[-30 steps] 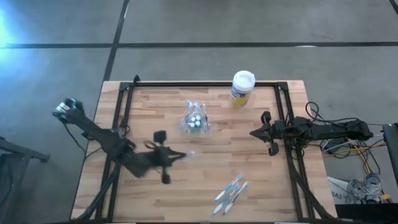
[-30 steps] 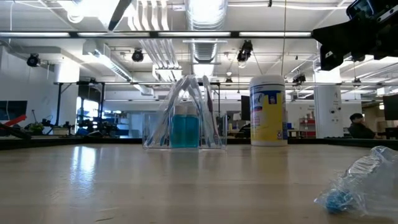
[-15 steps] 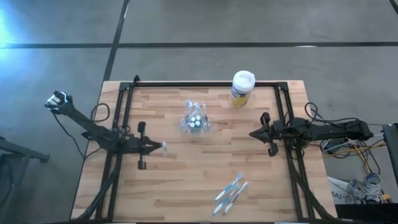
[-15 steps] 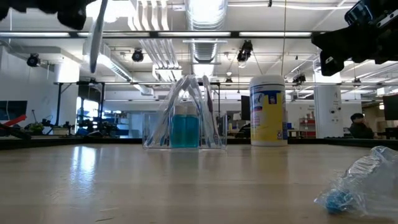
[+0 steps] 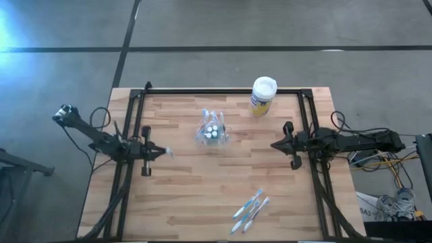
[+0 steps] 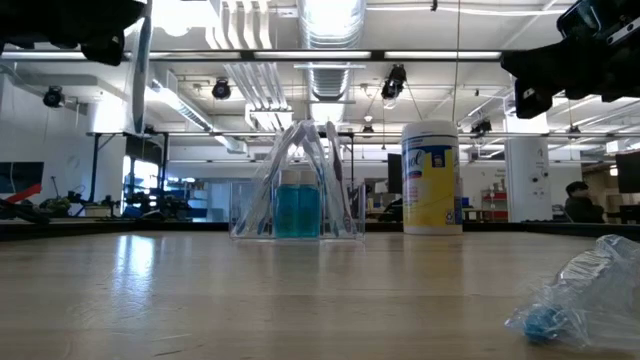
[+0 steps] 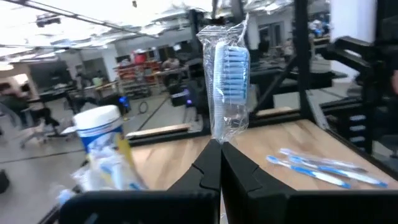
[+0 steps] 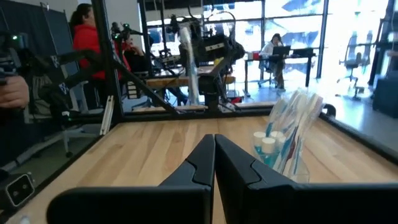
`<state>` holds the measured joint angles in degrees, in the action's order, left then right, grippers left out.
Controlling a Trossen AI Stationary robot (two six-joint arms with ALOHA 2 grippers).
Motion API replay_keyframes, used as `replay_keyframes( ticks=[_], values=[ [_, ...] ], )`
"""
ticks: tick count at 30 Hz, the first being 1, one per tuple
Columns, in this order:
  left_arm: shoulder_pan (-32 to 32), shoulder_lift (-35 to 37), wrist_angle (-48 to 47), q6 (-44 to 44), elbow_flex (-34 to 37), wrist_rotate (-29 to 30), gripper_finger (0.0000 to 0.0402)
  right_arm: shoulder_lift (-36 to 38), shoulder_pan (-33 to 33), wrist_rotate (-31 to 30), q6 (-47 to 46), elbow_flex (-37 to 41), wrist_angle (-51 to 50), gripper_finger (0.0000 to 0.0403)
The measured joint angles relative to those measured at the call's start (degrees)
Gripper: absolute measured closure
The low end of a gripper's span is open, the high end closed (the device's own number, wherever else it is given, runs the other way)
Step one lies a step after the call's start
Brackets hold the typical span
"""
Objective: Pick & Place toothbrushing station
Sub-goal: Put the blue toothbrush into the transparent organizer
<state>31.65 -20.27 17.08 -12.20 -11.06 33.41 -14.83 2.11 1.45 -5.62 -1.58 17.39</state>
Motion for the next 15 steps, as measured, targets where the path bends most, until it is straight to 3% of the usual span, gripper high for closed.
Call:
replay_keyframes(
  ticks=[4, 10, 15],
  values=[
    [-3.11, 5.10, -4.47, -0.39, -0.40, -2.00, 0.0401, 0.00, 0.00, 0.01, 3.58, 0.00, 2.06, 0.0394],
    [-8.00, 9.78, -6.50, -3.43, -2.22, -19.26, 0.0401, 0.00, 0.00, -1.40, 5.49, 0.00, 4.63, 0.0394],
    [-10.92, 9.15, -8.54, -5.90, -4.94, -23.38, 0.0401, 0.04, -0.02, -3.04, 8.94, 0.00, 5.81, 0.0394]
  ],
)
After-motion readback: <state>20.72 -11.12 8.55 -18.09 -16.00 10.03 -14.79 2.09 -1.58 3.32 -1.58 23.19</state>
